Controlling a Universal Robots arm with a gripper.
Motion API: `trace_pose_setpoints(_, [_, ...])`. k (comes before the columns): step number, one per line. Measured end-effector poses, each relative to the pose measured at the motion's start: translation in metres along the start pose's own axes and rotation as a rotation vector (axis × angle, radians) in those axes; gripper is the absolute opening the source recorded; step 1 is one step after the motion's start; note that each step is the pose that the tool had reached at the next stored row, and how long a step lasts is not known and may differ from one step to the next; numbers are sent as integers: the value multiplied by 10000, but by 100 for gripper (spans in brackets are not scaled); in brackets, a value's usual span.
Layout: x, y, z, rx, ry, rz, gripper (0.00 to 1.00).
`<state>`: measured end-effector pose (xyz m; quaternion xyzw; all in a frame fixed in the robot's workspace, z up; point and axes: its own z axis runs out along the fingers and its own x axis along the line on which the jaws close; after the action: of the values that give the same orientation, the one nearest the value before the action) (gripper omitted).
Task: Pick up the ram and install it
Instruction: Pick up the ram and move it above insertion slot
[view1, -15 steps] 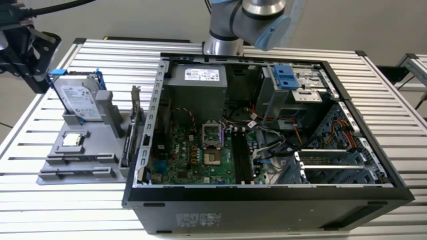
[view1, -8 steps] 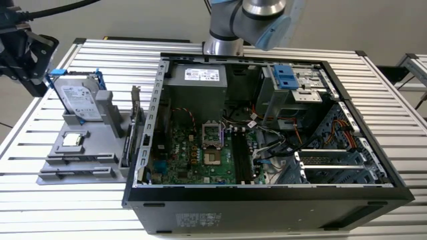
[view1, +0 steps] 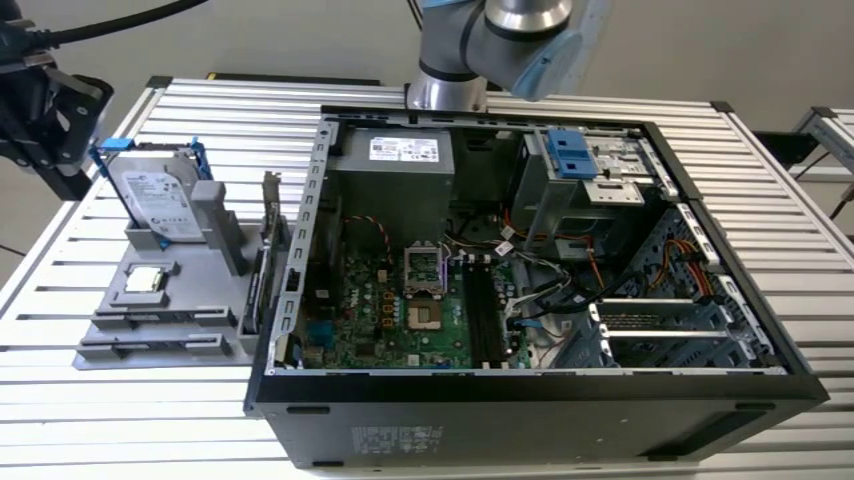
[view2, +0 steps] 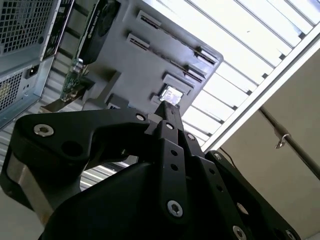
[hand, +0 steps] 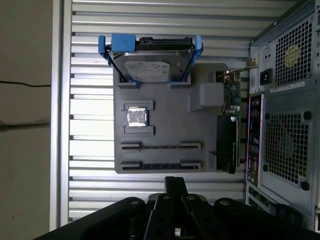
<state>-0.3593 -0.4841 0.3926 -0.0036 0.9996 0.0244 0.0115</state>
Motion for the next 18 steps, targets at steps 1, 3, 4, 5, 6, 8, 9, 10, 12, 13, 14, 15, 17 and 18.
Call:
trace_pose_setpoints(1, [0, -8, -1, 0, 1, -3, 0])
trace_pose_setpoints(3, [0, -23, -1, 0, 0, -7, 0])
trace_pose_setpoints(4, [0, -31, -1, -1, 0, -9, 0])
trace_pose_setpoints(5, [0, -38, -1, -1, 0, -11, 0])
trace_pose_setpoints(6, [0, -45, -2, -1, 0, -14, 0])
trace_pose_setpoints(8, [1, -56, -3, 0, 2, -17, 0])
trace_pose_setpoints(9, [1, -60, -3, 0, 1, -17, 0])
trace_pose_setpoints(10, [1, -63, -3, 0, 1, -18, 0])
trace_pose_setpoints(12, [0, -64, -4, 0, 1, -19, 0])
trace_pose_setpoints(13, [-3, -65, -3, -2, 0, -20, 0])
trace_pose_setpoints(14, [-8, -65, -3, -2, 0, -21, 0])
trace_pose_setpoints(15, [-15, -66, -3, 0, 1, -21, 0])
trace_pose_setpoints(17, [-29, -65, -2, -1, 0, -20, 0])
trace_pose_setpoints(18, [-36, -65, -2, -1, 1, -20, 0])
